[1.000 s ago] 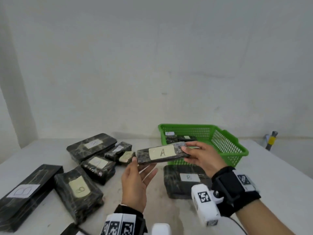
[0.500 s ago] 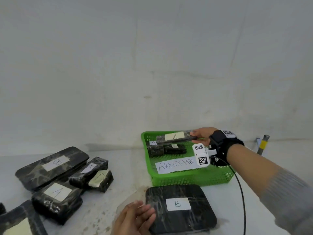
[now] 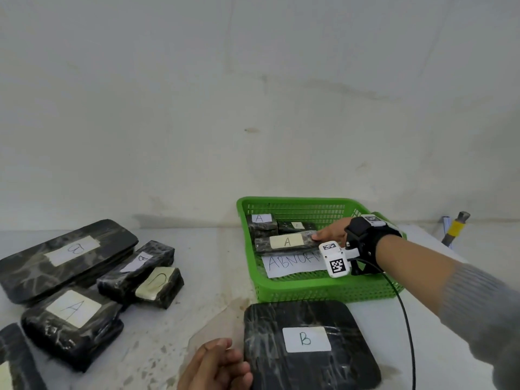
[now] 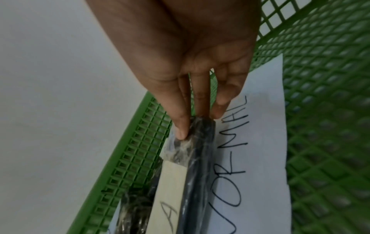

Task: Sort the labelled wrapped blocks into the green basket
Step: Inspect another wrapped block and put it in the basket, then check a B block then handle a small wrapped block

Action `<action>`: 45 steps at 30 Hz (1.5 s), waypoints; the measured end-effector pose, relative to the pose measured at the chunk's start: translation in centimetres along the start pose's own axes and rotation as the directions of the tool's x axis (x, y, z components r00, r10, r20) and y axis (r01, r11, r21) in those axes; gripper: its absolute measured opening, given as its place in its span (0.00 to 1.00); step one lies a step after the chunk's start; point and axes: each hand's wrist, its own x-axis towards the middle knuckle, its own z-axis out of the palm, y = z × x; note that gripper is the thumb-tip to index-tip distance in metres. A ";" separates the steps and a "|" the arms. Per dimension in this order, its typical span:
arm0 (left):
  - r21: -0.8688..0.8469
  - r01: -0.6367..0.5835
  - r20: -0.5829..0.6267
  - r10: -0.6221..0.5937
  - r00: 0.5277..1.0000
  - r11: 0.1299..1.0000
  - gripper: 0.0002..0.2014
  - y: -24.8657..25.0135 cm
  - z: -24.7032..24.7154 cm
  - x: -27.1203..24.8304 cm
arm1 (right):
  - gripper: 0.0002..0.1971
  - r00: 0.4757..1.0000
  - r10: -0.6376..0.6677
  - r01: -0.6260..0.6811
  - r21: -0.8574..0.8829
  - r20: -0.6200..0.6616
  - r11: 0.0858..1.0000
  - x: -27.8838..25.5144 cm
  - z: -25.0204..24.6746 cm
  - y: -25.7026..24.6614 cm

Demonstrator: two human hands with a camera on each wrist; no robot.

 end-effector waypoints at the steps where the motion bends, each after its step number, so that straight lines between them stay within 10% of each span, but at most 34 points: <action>1: -0.014 -0.011 0.009 0.011 1.000 1.000 0.11 0.0 -0.2 0.1 | 0.32 1.000 -0.010 0.009 -0.023 -0.030 1.000 -0.6 0.0 -0.3; 14: -0.067 -0.019 0.026 0.021 0.999 0.998 0.11 0.0 -0.4 -0.9 | 0.22 0.998 0.026 -0.014 -0.208 0.053 0.978 -1.3 1.1 -1.2; 22: -0.074 -0.053 0.021 0.054 0.998 0.996 0.11 -0.2 -0.4 -0.7 | 0.05 0.992 -0.046 0.029 0.144 0.115 0.989 -3.3 -0.7 -2.2; 32: 0.002 -0.117 0.067 0.117 0.991 0.993 0.09 0.3 -1.1 -3.5 | 0.08 0.984 -0.162 0.041 0.789 0.075 0.613 -13.2 2.4 -3.7; 38: 0.054 -0.241 0.141 0.231 0.963 0.969 0.10 3.7 -5.8 -8.4 | 0.09 0.934 -0.356 0.216 0.780 0.010 0.588 -20.2 8.1 -5.5; 45: 0.088 -0.428 0.047 0.425 0.904 0.900 0.04 7.9 -16.0 -12.7 | 0.05 0.894 -0.402 0.133 0.737 0.200 0.663 -26.6 18.4 -8.3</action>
